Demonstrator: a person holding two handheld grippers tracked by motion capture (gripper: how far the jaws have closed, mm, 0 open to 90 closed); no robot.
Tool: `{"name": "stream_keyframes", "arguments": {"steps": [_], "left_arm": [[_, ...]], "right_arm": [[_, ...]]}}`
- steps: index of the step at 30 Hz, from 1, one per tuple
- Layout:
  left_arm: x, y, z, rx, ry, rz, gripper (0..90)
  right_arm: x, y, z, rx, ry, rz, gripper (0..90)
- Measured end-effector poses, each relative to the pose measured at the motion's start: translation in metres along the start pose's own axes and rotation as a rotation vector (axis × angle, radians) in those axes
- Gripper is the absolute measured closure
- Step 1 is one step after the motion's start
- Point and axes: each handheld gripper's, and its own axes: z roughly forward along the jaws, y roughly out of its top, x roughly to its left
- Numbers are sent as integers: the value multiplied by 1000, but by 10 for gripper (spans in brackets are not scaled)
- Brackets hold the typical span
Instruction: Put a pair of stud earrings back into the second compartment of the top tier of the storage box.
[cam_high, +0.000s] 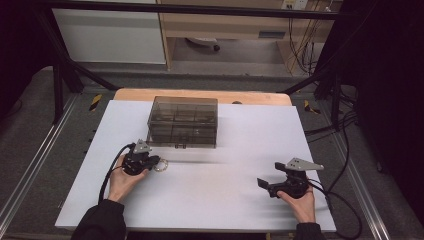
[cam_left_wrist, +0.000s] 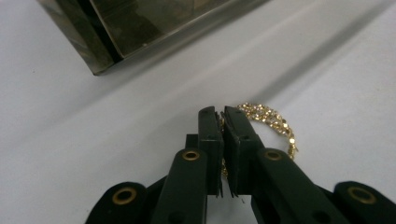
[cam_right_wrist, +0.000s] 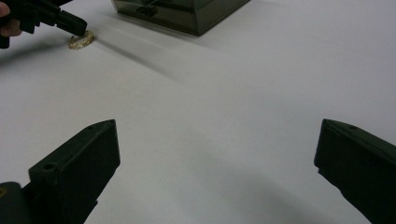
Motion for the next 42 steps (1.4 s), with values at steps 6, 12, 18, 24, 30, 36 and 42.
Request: {"name": "stream_keyframes", "arguments": {"steps": [6, 12, 18, 24, 30, 36, 42], "left_arm": [[0, 1, -5, -20, -12, -6, 858], [-3, 2, -12, -31, -23, -5, 860], [-5, 2, -20, -40, -30, -17, 863], [-7, 2, -25, -45, -35, -19, 864], [-9, 4, -34, -58, -46, -26, 864], [-13, 7, -43, -69, -57, -27, 864], [-18, 13, -51, -78, -63, -25, 864]], "right_arm": [[0, 0, 0, -1, -1, 0, 7], [0, 0, 0, -1, -1, 0, 6], [0, 0, 0, -1, 0, 0, 7], [0, 0, 0, 0, 1, 0, 7], [0, 0, 0, -1, 2, 0, 7], [0, 0, 0, -1, 2, 0, 7], [0, 0, 0, 1, 4, -1, 7]]}}
